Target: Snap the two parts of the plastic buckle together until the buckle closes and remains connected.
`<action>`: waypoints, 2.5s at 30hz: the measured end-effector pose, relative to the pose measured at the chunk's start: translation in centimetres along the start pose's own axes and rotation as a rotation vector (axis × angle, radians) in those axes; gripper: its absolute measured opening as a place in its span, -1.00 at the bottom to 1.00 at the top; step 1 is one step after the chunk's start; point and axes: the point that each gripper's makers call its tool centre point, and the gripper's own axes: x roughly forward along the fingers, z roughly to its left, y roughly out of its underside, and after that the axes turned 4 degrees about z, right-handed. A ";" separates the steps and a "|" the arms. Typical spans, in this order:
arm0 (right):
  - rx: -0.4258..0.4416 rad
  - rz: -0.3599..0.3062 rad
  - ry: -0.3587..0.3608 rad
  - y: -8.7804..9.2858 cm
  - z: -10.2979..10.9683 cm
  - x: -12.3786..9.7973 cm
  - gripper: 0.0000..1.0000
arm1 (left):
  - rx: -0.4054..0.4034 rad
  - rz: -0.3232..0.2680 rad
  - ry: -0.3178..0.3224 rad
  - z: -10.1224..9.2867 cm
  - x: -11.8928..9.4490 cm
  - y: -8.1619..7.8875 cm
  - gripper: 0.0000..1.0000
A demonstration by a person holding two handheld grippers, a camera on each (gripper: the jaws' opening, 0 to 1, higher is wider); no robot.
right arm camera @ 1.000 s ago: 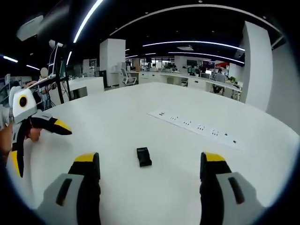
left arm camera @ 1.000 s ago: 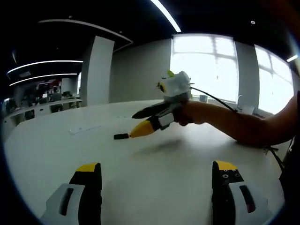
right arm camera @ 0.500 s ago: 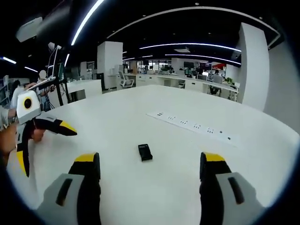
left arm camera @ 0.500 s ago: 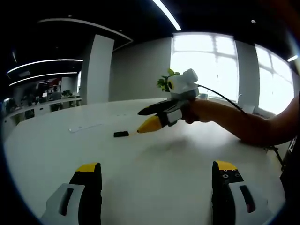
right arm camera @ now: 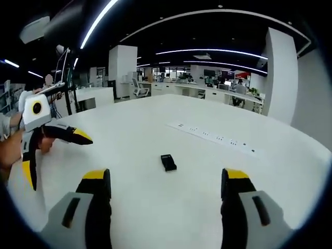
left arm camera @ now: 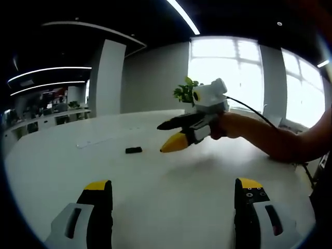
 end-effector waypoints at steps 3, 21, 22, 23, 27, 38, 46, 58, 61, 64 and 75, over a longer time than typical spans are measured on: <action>0.002 -0.006 0.002 0.1 0.3 -0.4 0.75 | -0.002 -0.002 -0.004 0.1 -0.1 0.0 0.99; -0.003 -0.002 0.007 1.2 1.9 -2.2 0.75 | -0.003 0.028 -0.047 1.5 -0.5 0.9 0.99; -0.004 -0.002 0.007 1.2 2.0 -2.3 0.75 | -0.004 0.026 -0.050 1.6 -0.6 0.9 0.99; -0.006 -0.003 0.008 1.2 2.0 -2.3 0.76 | -0.006 0.025 -0.054 1.7 -0.7 0.9 0.99; 0.006 -0.026 -0.001 0.6 2.4 -2.5 0.79 | -0.002 0.020 -0.068 2.1 -1.0 0.7 0.99; 0.022 -0.047 0.016 1.0 2.6 -3.7 0.78 | -0.005 0.008 -0.084 2.6 -1.8 0.3 0.99; 0.033 -0.060 0.021 1.6 3.1 -4.9 0.76 | -0.012 0.016 -0.079 2.5 -1.8 0.5 0.99; 0.042 -0.070 0.023 1.7 3.3 -5.3 0.76 | -0.020 0.007 -0.079 2.6 -2.1 0.4 0.99; 0.049 -0.075 0.024 1.9 3.4 -5.7 0.76 | -0.019 0.000 -0.076 2.4 -2.1 0.2 0.99; 0.050 -0.073 0.033 2.3 3.5 -6.2 0.76 | -0.017 0.003 -0.072 2.2 -2.0 0.3 0.99; 0.057 -0.077 0.032 3.1 4.0 -7.0 0.79 | -0.019 0.016 -0.074 2.7 -1.8 0.6 0.99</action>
